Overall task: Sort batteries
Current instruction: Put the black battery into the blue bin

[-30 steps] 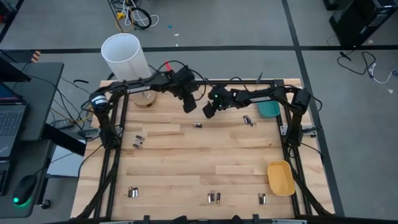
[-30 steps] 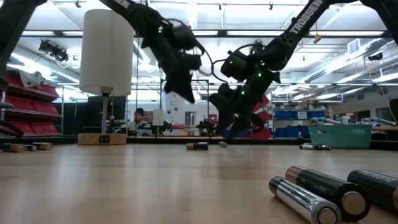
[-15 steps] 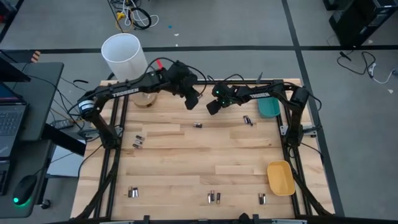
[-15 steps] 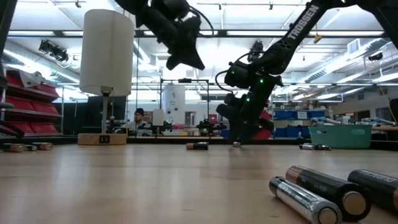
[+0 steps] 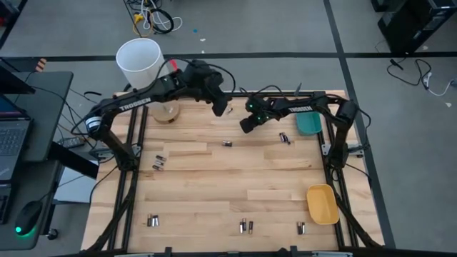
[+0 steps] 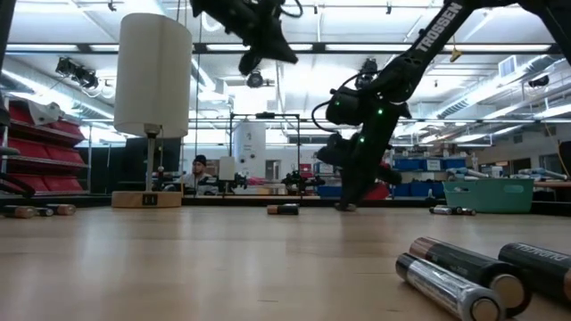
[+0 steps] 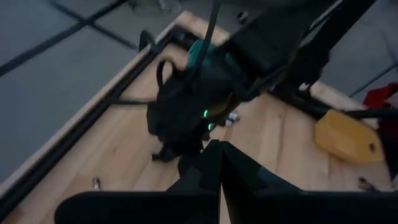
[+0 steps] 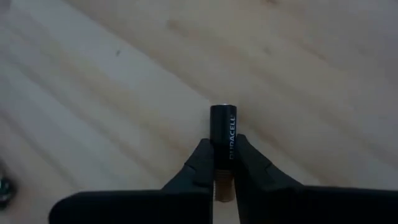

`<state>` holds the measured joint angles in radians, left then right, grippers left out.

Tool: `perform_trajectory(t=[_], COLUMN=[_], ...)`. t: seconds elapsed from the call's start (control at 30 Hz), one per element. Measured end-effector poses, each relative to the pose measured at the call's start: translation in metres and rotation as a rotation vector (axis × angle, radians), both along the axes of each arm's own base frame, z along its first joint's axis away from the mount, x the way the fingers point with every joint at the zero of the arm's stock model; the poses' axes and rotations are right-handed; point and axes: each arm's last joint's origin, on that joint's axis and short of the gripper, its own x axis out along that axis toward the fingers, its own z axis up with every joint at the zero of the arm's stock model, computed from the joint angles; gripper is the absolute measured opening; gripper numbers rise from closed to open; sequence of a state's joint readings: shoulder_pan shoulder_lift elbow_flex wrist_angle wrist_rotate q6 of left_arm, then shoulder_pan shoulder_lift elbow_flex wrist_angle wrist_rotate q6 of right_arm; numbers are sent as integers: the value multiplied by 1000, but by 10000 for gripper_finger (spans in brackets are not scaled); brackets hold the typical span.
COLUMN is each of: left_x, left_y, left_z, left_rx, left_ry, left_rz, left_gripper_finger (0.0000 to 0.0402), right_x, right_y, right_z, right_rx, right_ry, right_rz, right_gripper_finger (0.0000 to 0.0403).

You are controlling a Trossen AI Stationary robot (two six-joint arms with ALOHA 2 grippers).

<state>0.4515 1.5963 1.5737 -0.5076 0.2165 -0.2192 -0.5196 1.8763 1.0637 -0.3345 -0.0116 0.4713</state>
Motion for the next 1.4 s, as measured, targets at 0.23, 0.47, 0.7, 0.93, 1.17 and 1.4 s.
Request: perform_trajectory(t=[0.23,0.47,0.7,0.93,1.17,1.4], left_x=[-5,-10,-10,-11,-11,-11], left_y=[-4,-7,-10,-10,-11,-11], left_z=[20,28,27,26,26,26], left_rx=[19,38,2,-13,-15,-15], left_ry=[-63,-92,-92,-86,-89,-89], left_rz=[-32,-76,-129,-142,-147,-147], left_gripper_finger=[15,15,15,15,15,15], right_x=[-22,-54,-98,-141,-163,-170], right_y=[10,21,28,33,41,45], right_z=[39,77,106,109,84,63], right_rx=[-12,-107,-124,-173,-102,-75], right_ry=[52,195,340,391,436,431], right_rz=[5,-53,-200,-434,-554,-634], right_gripper_finger=[25,31,28,36,40,61])
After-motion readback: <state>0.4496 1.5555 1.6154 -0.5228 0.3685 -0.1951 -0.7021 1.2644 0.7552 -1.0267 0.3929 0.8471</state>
